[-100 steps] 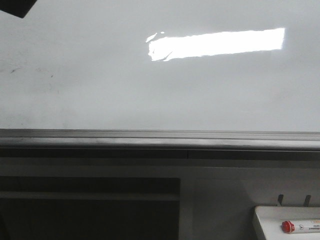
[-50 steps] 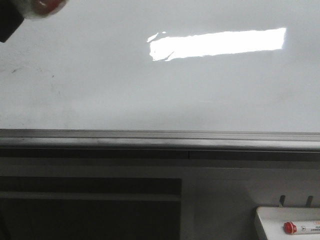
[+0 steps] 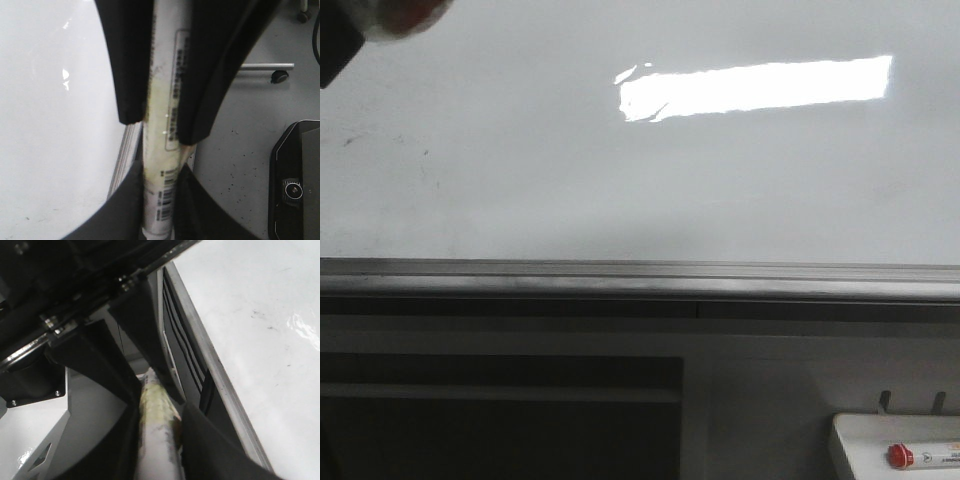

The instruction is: Write number 2 on whiteboard

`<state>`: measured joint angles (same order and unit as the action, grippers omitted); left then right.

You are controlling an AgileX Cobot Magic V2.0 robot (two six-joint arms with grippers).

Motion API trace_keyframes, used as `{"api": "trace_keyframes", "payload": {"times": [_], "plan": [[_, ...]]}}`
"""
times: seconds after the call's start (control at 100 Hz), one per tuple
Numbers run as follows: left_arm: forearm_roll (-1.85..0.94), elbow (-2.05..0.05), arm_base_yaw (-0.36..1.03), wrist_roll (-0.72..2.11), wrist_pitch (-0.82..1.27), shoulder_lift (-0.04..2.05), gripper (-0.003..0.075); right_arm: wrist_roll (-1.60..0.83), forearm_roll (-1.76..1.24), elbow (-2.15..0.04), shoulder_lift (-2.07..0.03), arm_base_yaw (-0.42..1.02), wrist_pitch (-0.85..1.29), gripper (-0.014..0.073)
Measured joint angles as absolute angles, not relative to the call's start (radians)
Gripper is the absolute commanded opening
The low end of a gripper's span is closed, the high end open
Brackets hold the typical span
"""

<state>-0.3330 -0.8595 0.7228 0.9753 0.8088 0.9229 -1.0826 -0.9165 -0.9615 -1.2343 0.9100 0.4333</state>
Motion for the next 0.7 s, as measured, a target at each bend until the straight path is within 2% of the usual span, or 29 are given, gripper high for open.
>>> {"api": "trace_keyframes", "payload": {"times": [0.07, 0.33, 0.42, 0.51, 0.52, 0.53, 0.6, 0.7], "plan": [[-0.333, -0.86, 0.723, 0.975, 0.811, 0.924, -0.002, -1.085, -0.92, -0.961, -1.235, 0.91, 0.433, -0.0039], [-0.322, -0.86, 0.723, 0.956, 0.796, 0.924, -0.0004, -1.088, -0.923, -0.961, -1.235, 0.91, 0.427, -0.0043], [-0.3, -0.86, 0.723, 0.916, 0.772, 0.924, 0.0092, -1.088, -0.923, -0.961, -1.235, 0.91, 0.409, -0.0043], [-0.292, -0.86, 0.723, 0.874, 0.742, 0.92, 0.0262, -1.088, -0.932, -0.961, -1.235, 0.91, 0.381, -0.0043], [-0.292, -0.86, 0.723, 0.869, 0.739, 0.918, 0.0262, -1.088, -0.934, -0.961, -1.235, 0.91, 0.38, -0.0043], [-0.292, -0.86, 0.723, 0.861, 0.736, 0.918, 0.03, -1.088, -0.936, -0.961, -1.235, 0.91, 0.378, -0.0043], [-0.285, -0.86, 0.723, 0.835, 0.717, 0.905, 0.0402, -1.088, -0.948, -0.965, -1.235, 0.91, 0.369, -0.0043], [-0.279, -0.86, 0.721, 0.821, 0.71, 0.864, 0.0463, -1.088, -0.958, -0.97, -1.235, 0.91, 0.371, -0.0043]]}}
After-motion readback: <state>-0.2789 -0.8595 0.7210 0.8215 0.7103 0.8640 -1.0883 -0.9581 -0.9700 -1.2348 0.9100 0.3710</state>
